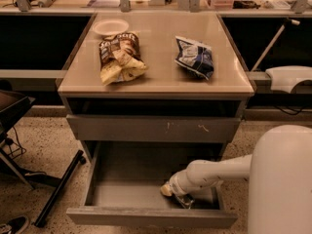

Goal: Pick redbull can from middle drawer and place on counter

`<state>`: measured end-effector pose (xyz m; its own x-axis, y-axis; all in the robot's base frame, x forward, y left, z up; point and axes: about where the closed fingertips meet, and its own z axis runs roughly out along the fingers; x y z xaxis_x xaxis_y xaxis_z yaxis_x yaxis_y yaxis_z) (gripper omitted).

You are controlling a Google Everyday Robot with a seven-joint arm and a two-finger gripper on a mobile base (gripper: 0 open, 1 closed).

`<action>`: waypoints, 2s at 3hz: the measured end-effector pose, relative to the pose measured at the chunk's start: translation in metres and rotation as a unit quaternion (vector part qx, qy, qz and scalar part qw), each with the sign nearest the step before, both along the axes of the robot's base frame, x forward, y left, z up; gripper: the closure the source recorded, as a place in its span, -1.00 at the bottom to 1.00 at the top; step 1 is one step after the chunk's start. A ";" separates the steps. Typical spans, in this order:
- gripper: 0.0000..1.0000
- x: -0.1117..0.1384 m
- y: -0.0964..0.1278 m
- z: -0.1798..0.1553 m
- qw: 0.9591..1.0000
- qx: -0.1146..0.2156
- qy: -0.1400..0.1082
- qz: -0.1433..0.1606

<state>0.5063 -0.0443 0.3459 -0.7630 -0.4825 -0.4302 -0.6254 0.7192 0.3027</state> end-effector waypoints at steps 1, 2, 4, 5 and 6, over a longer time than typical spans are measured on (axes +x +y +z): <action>0.78 0.000 0.000 0.009 1.000 0.000 0.000 0.000; 1.00 0.000 0.000 0.014 1.000 0.000 0.000 0.000; 1.00 0.069 -0.003 0.058 0.999 -0.009 -0.035 0.014; 1.00 0.086 -0.014 0.109 0.997 -0.008 -0.071 0.023; 1.00 0.052 -0.001 0.101 0.997 0.029 -0.045 0.057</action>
Offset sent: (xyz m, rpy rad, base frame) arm 0.0262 -0.0036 0.0000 -0.0112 0.0174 -0.0473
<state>0.5587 -0.0452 0.4474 -0.6617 -0.5362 -0.5240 -0.7284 0.6254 0.2798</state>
